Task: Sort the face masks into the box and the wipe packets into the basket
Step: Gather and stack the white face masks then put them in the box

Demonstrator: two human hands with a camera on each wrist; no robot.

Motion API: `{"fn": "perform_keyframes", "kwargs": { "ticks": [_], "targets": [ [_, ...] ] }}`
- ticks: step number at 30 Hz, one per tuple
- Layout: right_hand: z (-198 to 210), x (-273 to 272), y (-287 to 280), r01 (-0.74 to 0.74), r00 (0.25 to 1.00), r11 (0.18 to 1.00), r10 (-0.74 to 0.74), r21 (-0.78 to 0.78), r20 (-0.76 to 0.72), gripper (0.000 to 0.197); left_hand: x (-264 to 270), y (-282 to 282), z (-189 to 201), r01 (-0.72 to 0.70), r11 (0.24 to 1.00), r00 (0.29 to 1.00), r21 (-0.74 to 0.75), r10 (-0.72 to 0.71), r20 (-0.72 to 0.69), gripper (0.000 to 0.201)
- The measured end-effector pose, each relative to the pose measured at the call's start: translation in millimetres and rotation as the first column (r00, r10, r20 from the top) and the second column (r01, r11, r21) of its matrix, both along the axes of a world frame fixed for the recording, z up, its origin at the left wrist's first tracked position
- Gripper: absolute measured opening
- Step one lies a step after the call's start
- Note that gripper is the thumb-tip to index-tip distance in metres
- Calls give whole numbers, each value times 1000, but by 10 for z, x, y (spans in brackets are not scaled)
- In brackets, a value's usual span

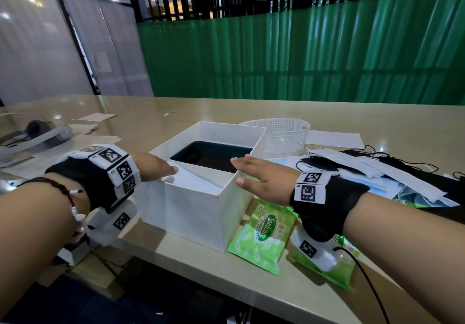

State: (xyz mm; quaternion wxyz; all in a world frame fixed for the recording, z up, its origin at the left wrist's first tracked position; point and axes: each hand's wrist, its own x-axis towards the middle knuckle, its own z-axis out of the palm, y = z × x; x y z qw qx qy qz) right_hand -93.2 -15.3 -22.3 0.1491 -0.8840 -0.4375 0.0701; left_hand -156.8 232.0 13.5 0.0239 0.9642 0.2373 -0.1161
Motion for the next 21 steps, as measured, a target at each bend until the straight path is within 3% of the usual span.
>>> {"fn": "perform_keyframes", "kwargs": {
  "ticks": [5, 10, 15, 19, 21],
  "targets": [
    [-31, 17, -20, 9, 1000, 1000, -8, 16, -9, 55, 21, 35, -118, -91, 991, 995, -100, 87, -41, 52],
    [-45, 34, -9, 9, 1000, 1000, -9, 23, -12, 55, 67, 46, -182, -156, 966, 987, -208, 160, 6, 51],
    [-54, 39, -5, 7, 1000, 1000, -7, 29, -16, 54, 76, 111, -219, -164, 951, 986, -263, 168, -8, 39],
    [-28, 21, -13, 11, 1000, 1000, -11, 16, -12, 54, 116, 163, -253, -197, 945, 978, -262, 209, 18, 46],
    [13, 0, -22, 6, 1000, 1000, -6, -6, -9, 54, 128, 172, -260, -209, 937, 975, -280, 223, 18, 61]
  ]
}}
